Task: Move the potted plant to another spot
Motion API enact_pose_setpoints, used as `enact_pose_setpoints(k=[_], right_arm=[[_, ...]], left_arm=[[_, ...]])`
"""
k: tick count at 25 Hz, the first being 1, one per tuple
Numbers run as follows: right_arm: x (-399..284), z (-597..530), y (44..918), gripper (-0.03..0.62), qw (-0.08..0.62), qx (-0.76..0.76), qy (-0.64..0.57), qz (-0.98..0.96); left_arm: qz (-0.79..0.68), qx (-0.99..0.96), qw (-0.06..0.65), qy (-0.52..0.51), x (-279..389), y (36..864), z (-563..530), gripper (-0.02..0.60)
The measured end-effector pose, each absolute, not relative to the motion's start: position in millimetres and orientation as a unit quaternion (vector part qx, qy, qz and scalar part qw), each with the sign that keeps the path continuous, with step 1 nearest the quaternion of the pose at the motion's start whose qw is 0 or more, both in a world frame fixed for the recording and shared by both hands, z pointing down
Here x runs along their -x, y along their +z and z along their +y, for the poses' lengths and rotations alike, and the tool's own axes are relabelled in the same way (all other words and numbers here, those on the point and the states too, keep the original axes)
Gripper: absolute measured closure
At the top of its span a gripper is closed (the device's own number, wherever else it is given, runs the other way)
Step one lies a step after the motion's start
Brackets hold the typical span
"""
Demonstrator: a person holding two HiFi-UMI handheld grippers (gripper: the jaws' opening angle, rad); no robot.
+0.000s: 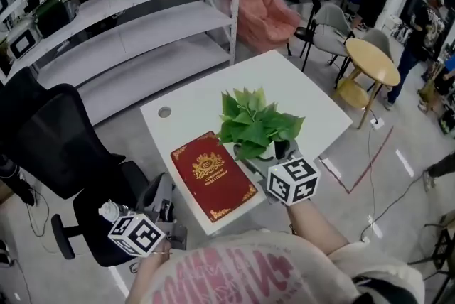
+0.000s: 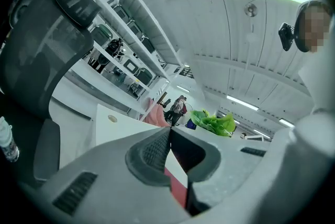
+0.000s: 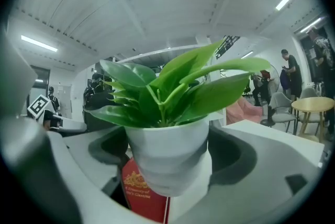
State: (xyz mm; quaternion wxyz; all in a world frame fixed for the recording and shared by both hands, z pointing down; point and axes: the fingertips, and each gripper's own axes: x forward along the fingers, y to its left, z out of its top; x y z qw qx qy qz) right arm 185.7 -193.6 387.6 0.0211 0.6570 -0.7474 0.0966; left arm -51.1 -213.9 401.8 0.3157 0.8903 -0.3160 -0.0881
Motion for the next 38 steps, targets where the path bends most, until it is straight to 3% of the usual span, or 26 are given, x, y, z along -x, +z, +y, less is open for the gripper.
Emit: enact_pose_setpoints(k=[10,19,38], right_arm=[[-125.6,-197.4,374.6,0.105,0.008,-0.666,0.081,-0.742],[-85.2,-216.4,381.0,0.105,0.038,-0.642,0.081,-0.761],[-50.3,-324.6,386.9,0.106,0.057,-0.556,0.085,-0.825]], left_arm=[[-0.297,-0.902,0.3,-0.093,103.8,392.4,-228.9,0.578],[-0.318,-0.886,0.324,-0.098,138.2,414.7,-227.4,0.578],[-0.422,-0.835,0.329,-0.128,183.3,423.1,-268.6,0.578]])
